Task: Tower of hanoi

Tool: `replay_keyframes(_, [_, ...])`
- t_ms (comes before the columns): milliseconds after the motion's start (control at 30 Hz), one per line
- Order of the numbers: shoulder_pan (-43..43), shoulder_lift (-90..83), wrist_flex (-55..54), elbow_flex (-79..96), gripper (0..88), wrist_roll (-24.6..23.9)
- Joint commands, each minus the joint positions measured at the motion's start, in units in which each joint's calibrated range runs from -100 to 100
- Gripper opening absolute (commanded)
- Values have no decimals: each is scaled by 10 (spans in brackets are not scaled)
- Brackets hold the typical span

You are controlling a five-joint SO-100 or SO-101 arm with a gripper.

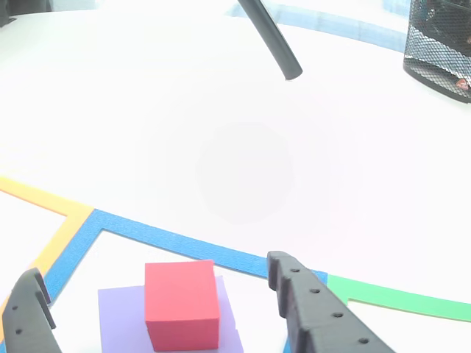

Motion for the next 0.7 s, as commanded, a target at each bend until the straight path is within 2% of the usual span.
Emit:
replay_keyframes(0, [-12, 3, -11, -17, 343, 4])
replay_keyframes(333, [-23, 36, -11, -56, 330, 4])
replay_keyframes(667, [-20, 43, -11, -55, 279, 4])
